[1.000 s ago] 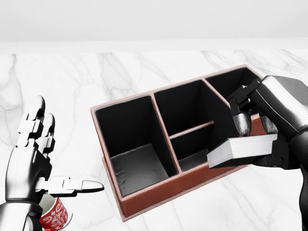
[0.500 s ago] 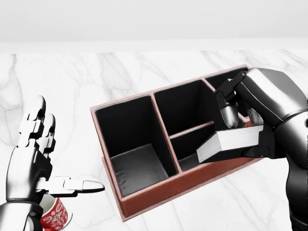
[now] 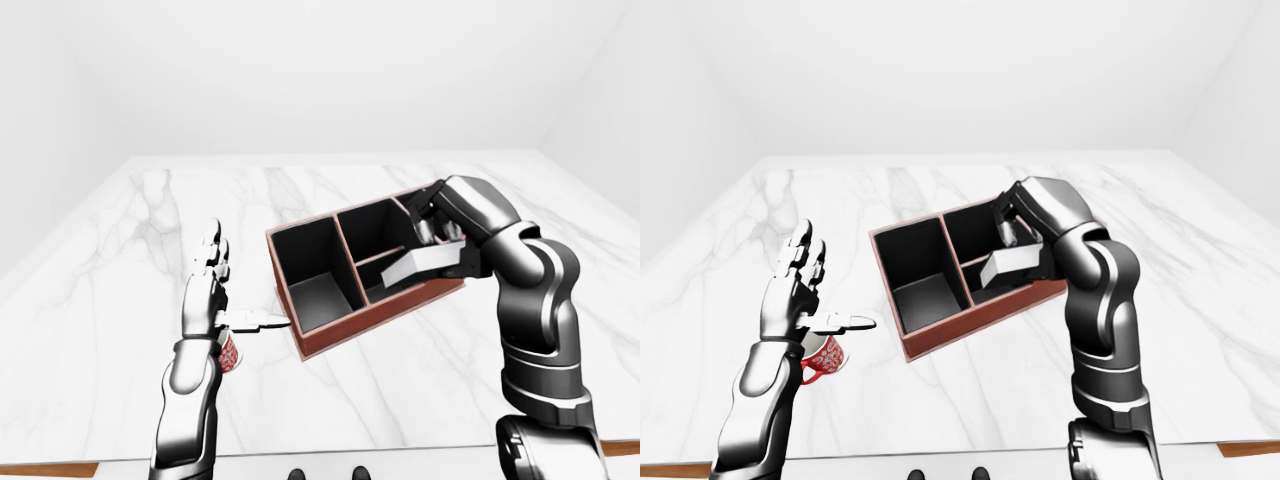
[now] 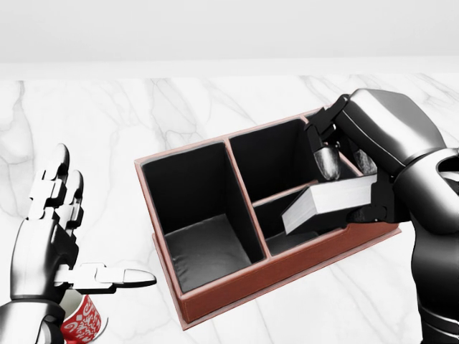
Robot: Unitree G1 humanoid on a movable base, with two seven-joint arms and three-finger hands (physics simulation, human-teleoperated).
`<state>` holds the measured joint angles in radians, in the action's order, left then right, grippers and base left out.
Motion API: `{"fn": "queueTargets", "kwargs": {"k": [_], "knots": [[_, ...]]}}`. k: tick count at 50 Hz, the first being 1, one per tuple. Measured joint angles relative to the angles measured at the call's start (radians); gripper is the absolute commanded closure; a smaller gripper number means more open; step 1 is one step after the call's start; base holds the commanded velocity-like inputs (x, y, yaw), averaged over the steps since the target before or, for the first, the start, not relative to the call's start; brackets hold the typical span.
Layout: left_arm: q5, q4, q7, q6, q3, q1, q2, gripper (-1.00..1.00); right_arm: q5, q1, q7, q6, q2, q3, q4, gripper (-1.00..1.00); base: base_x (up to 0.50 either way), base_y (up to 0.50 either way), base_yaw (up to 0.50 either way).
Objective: Pick up the book and place it in the back compartment of the caddy.
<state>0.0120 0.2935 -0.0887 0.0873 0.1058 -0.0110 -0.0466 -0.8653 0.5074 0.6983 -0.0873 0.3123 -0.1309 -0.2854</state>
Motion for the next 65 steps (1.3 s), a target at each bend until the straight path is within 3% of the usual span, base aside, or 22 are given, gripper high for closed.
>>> {"fn": "queueTargets", "kwargs": {"k": [65], "knots": [[0.008,-0.008,0.006,0.0,-0.004,0.003,0.0,-1.0,0.054,0.114,-0.033,0.0,-0.004,0.033,0.246,1.0,0.0,0.0,0.0]]}}
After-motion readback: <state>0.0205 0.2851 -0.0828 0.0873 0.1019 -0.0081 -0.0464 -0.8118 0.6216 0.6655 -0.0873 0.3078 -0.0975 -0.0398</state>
